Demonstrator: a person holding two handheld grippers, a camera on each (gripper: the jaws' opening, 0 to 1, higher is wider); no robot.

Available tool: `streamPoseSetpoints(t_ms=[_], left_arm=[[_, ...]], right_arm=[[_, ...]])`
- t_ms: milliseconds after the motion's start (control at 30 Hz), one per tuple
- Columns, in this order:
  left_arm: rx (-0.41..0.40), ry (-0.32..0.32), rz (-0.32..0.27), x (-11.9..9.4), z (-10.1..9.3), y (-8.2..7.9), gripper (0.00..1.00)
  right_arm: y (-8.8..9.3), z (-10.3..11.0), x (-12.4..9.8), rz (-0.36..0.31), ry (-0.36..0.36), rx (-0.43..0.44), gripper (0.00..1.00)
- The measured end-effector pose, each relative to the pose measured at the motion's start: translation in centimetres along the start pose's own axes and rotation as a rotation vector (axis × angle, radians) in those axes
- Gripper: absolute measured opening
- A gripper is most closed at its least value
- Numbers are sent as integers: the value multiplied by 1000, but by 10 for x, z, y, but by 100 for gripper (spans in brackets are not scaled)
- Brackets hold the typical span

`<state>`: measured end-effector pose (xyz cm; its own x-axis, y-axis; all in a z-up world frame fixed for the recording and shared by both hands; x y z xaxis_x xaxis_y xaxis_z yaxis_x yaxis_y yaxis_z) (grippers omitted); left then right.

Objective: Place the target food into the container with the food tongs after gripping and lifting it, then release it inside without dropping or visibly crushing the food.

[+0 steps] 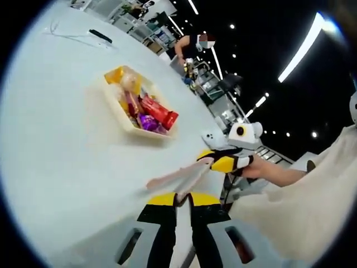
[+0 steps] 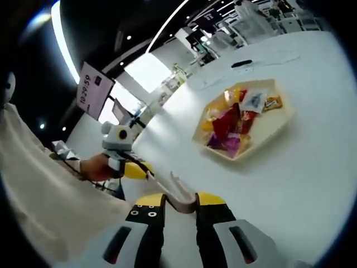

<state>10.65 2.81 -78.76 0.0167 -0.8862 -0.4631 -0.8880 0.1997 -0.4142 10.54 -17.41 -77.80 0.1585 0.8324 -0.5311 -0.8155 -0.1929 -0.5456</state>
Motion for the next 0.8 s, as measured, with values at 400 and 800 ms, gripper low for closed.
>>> streamPoseSetpoints(t_ms=[400, 800], left_arm=[[-23, -18, -38, -1, 7, -11, 6], [-28, -50, -35, 2, 17, -11, 7]], right_arm=[[-16, -6, 4, -15, 26, -20, 21], [-22, -14, 17, -37, 77, -23, 23]])
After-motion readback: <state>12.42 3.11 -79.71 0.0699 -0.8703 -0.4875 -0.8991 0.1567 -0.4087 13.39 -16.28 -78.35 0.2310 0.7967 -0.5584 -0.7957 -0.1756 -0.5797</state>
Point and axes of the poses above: the point that each gripper's makers call its tool centre point, and the gripper's own axes: x roughly forward along the fingers, z roughly to its left, y roughly out of its underside, the point moved 6 cm from there along -x, roughly backward along the fingers, and after that the axes turned 10 degrees about z, right-handed, at the moved point
